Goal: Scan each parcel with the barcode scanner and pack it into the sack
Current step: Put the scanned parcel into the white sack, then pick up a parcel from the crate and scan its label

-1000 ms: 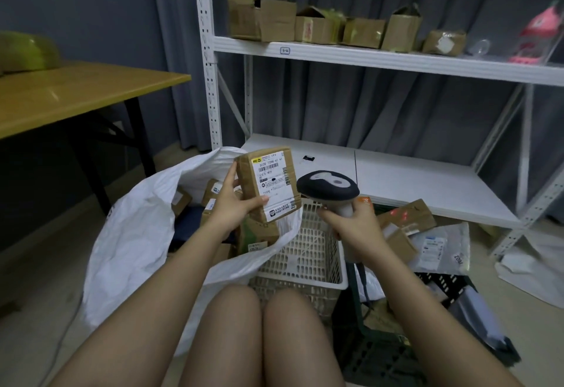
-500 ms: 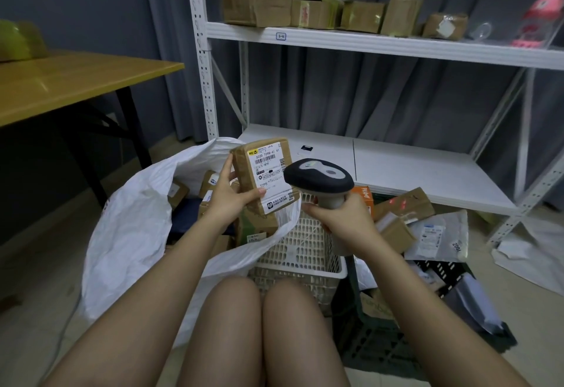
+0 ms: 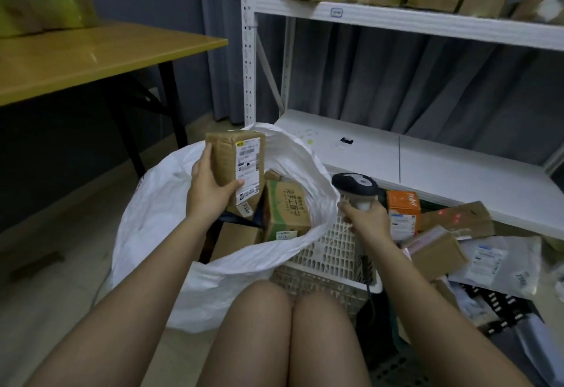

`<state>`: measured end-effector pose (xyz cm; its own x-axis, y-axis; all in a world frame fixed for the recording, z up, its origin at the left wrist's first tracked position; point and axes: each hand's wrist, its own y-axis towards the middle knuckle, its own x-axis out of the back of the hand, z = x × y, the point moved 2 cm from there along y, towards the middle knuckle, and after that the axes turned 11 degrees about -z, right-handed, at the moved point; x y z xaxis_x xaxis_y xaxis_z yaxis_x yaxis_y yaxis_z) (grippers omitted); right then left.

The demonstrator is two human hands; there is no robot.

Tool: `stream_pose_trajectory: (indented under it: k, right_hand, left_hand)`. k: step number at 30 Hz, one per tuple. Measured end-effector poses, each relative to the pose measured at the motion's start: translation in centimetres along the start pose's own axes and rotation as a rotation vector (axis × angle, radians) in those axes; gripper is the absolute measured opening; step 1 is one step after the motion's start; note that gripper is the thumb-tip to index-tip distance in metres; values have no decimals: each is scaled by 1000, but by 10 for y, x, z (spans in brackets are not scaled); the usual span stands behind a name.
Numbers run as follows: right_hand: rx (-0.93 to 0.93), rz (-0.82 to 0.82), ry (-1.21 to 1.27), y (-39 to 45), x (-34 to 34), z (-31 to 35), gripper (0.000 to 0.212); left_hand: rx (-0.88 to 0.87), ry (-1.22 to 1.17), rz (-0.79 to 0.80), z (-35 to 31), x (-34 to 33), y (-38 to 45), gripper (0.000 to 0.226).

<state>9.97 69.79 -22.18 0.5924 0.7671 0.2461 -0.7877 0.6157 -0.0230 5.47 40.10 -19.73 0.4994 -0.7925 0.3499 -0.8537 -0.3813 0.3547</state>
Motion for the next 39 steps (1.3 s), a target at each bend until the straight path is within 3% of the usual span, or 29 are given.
stream_pose_trajectory:
  k: [6, 11, 15, 18, 21, 24, 26, 31, 36, 39]
  right_hand:
    - [-69, -57, -139, 56, -56, -49, 59]
    - [-106, -51, -224, 86, -85, -84, 61]
    - [-137, -12, -232, 95, -102, -101, 50]
    - [-111, 2, -154, 92, -108, -98, 43]
    - [-22, 22, -26, 86, -111, -69, 25]
    - [68, 32, 170, 79, -111, -16, 31]
    - [116, 57, 230, 74, -113, 10, 30]
    - [120, 158, 175, 53, -122, 26, 37]
    - [57, 81, 134, 39, -105, 17, 32]
    - [0, 77, 78, 32, -81, 10, 33]
  left_hand:
    - [-353, 397, 86, 23, -36, 12, 89]
    - [-659, 665, 105, 39, -78, 24, 93]
    - [-817, 802, 173, 60, -106, 33, 97]
    - [-794, 924, 230, 81, -121, 39, 97]
    - [-645, 1088, 387, 97, -126, 51, 92]
    - [-407, 1220, 519, 110, -118, 74, 85]
    - [-343, 1269, 528, 110, -109, 85, 74]
    - [-203, 963, 547, 87, -92, 80, 62]
    - [-171, 381, 498, 62, -69, 48, 47]
    - [-127, 230, 521, 35, -59, 19, 40]
